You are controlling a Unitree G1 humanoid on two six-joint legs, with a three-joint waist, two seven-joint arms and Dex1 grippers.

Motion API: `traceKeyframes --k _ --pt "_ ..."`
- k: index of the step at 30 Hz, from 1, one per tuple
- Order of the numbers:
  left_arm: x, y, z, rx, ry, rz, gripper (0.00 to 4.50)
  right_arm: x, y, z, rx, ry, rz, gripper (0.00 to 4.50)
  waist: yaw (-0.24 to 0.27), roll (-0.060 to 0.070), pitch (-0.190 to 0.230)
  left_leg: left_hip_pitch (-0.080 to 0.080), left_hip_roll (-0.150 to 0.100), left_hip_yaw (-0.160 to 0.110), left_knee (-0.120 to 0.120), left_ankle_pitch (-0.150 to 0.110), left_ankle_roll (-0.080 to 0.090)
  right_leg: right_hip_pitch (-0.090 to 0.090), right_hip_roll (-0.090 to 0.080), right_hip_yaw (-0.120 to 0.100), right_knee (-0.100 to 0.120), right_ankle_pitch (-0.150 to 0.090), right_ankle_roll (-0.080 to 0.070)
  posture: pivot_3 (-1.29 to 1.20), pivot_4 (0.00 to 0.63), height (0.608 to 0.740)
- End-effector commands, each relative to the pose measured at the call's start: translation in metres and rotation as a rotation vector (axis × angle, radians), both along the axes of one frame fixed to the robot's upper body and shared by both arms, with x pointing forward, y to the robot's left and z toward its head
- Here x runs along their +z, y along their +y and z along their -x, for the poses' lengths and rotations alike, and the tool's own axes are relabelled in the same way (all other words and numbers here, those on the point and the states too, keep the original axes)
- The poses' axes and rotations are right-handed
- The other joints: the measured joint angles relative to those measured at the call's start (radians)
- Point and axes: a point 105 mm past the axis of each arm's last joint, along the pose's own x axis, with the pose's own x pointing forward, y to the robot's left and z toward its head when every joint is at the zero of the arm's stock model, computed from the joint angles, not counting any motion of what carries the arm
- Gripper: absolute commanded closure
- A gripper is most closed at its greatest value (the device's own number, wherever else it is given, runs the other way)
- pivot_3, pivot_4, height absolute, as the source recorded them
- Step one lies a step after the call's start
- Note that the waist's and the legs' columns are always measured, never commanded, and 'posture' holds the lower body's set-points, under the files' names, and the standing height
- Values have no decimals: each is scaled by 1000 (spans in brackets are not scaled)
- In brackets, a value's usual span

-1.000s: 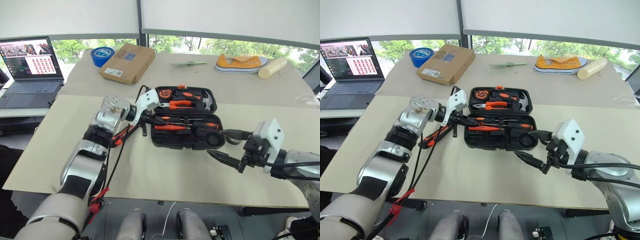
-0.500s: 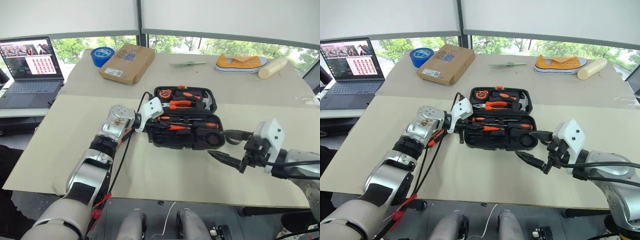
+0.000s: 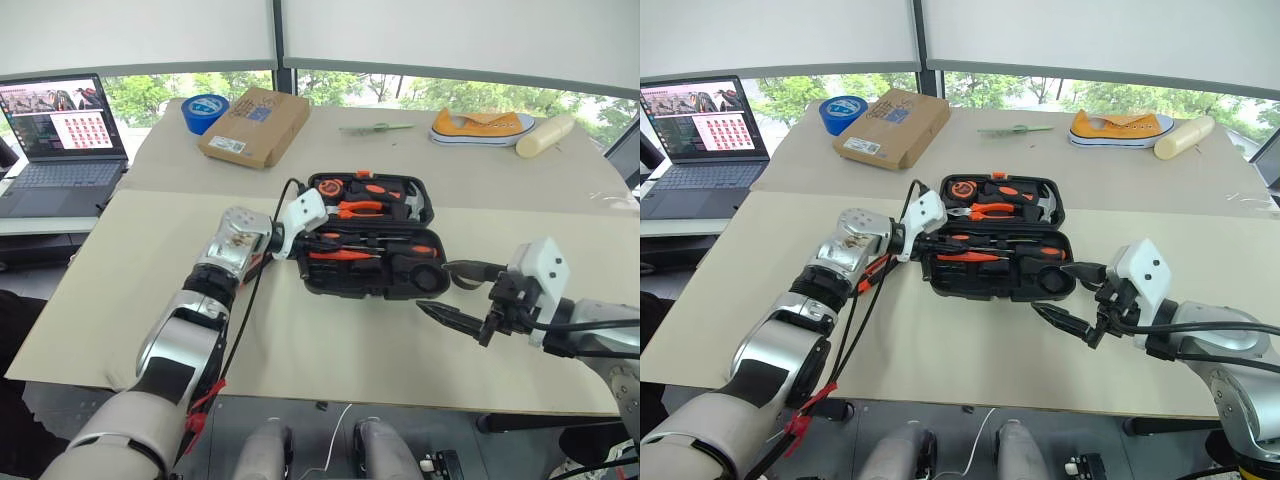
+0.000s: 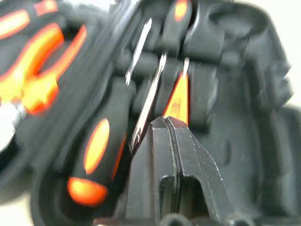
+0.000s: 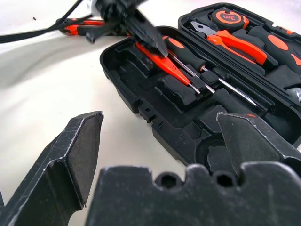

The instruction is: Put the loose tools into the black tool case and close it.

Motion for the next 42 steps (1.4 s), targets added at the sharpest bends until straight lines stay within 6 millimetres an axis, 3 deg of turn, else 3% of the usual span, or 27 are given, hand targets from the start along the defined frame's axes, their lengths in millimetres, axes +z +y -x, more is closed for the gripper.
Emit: traceKeyframes --k 1,10,15,23,27,30,33,36,39,42 --pt "-5 -5 -1 -10 -16 -38 4466 10 0 0 5 -51 11 0 0 0 0 1 0 0 0 0 0 1 0 0 0 0 0 0 150 735" --pt "-12 -6 -4 -1 -31 -69 4466 9 -1 1 0 -46 10 0 -1 0 0 7 0 -1 -1 -1 1 10 0 -1 -3 0 0 0 150 735" --pt "-30 3 2 -41 -49 -170 4466 9 -1 0 -3 -49 8 0 -1 0 0 8 0 -1 -1 -1 1 10 0 -1 -3 0 0 0 150 735" --pt "-41 5 2 -58 -88 -252 4466 9 -1 -2 -5 -49 4 0 0 0 -2 9 0 -1 -1 -1 2 12 0 -1 -3 0 0 0 150 735" --pt "-30 1 -2 -40 -91 -212 4466 9 -1 -2 -9 -50 5 0 -1 0 -4 11 0 -1 -1 -1 2 13 0 -1 -3 0 0 0 150 735" --pt "-2 9 -5 -40 -111 -122 4466 9 -1 -4 -9 -56 5 0 -2 0 -4 10 0 -1 -1 -1 2 13 0 -1 -3 0 0 0 150 735" --pt "40 22 -1 -23 -94 39 3695 12 -1 -7 0 -64 7 0 -17 0 -4 10 1 -1 -2 -1 2 11 1 -1 -2 0 0 0 150 735" --pt "77 52 13 41 -74 166 2660 15 0 -11 20 -70 18 0 -27 0 -3 7 2 -1 -2 -1 2 7 2 -1 -1 0 0 0 150 735" --pt "94 97 37 150 -70 211 1644 18 1 -15 51 -73 17 0 -34 1 -3 7 7 -1 -3 -1 2 6 2 0 -2 0 0 0 150 735" --pt "86 152 72 300 -41 155 535 25 5 -15 119 -59 -2 0 -48 2 -3 8 8 0 -4 -1 2 7 2 0 -2 0 0 0 150 735"
